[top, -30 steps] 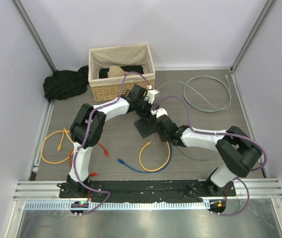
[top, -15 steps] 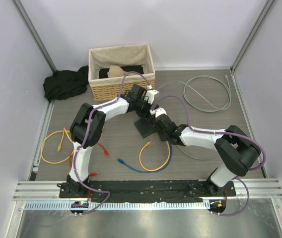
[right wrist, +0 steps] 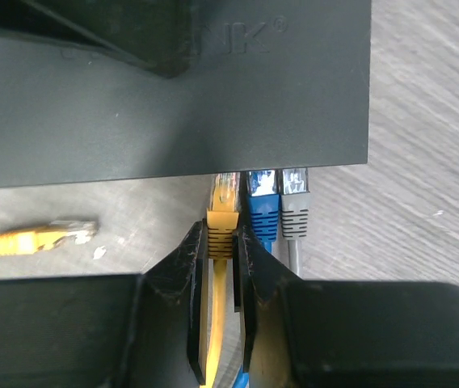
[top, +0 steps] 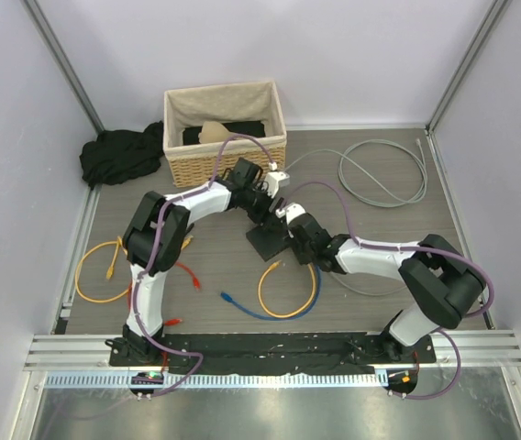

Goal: Insert the plug into the switch port
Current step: Insert the connector into the switch port, then pick up the connector from the center of the board.

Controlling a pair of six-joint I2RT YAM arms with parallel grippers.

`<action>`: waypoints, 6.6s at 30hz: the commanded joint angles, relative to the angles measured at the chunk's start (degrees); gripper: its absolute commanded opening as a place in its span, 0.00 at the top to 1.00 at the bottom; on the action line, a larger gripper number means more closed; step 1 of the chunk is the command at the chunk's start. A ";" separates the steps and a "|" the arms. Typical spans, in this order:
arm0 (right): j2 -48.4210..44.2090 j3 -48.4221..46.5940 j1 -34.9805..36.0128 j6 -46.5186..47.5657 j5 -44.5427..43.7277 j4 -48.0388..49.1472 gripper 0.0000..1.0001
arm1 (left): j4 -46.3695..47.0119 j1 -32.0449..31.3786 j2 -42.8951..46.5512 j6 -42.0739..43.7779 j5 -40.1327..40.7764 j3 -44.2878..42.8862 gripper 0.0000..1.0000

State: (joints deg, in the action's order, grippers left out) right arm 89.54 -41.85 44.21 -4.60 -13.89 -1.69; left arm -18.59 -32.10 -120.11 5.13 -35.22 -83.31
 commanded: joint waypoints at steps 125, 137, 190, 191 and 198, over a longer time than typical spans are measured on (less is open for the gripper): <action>-0.06 -11.86 -0.35 2.32 6.86 -2.10 0.99 | -8.58 -6.75 0.14 -7.57 -7.58 4.82 0.25; -1.12 -10.80 -0.35 2.14 6.69 9.42 0.99 | -0.31 -11.76 3.83 -14.79 -11.45 12.11 0.25; -14.12 -8.34 4.48 -4.89 9.31 -4.99 0.22 | -24.12 14.14 65.08 -45.89 75.46 33.72 0.00; -14.91 -7.99 4.40 -5.07 9.58 -4.90 0.22 | -24.04 15.73 66.49 -47.30 75.48 34.87 0.00; -15.45 -7.29 4.40 -4.72 9.67 -4.90 0.21 | -20.10 29.17 65.11 -52.94 71.44 41.90 0.07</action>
State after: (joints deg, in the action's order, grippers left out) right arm 75.53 -49.58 48.69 -8.43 -4.69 -7.11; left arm -40.73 -8.01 -52.23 -42.33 35.31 -43.31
